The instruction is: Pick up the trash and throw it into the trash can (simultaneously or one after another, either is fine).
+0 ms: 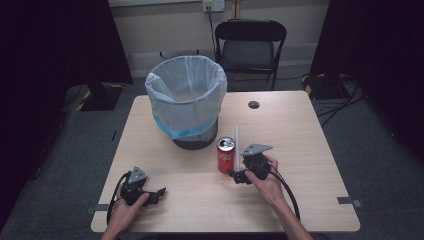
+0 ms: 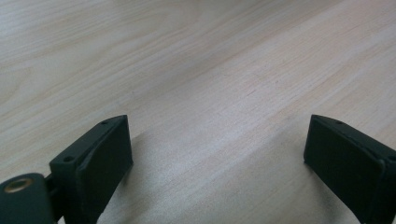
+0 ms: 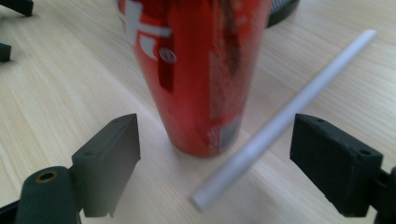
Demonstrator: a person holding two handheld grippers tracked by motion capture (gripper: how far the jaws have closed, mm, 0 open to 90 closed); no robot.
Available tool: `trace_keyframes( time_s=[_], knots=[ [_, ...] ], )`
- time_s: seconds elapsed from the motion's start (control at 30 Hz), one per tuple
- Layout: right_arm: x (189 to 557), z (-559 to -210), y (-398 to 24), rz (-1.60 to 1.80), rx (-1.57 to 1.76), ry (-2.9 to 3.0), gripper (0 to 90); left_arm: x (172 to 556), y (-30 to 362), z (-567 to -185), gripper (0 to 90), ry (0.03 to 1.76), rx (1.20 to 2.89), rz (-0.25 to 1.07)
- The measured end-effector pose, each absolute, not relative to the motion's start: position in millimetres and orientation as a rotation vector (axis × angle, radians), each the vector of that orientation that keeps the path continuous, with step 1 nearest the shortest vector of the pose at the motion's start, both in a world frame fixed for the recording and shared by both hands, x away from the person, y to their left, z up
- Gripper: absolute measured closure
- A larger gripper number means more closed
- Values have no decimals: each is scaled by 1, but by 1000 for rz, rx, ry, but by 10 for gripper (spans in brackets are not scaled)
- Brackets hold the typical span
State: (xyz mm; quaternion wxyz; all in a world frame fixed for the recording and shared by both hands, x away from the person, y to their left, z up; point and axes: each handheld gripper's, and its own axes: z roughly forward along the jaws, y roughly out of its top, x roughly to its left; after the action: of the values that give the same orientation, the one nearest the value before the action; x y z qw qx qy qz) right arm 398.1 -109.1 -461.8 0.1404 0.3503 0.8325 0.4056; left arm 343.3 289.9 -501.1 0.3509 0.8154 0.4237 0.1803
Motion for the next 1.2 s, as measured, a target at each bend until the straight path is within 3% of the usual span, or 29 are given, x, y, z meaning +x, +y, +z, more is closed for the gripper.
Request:
trace_keyframes(
  time_s=[0.73, 0.87, 1.0, 1.2],
  knots=[
    [416, -481, -83, 1258, 946, 2417, 167, 343, 290, -501, 73, 1097, 2111, 467],
    [418, -483, -78, 1238, 932, 2412, 205, 343, 290, -501, 73, 1097, 2111, 467],
    [418, -487, -76, 1203, 916, 2417, 331, 343, 290, -501, 73, 1096, 2110, 466],
    [417, -482, -76, 1245, 910, 2393, 337, 343, 290, -501, 73, 1096, 2109, 467]
  ],
)
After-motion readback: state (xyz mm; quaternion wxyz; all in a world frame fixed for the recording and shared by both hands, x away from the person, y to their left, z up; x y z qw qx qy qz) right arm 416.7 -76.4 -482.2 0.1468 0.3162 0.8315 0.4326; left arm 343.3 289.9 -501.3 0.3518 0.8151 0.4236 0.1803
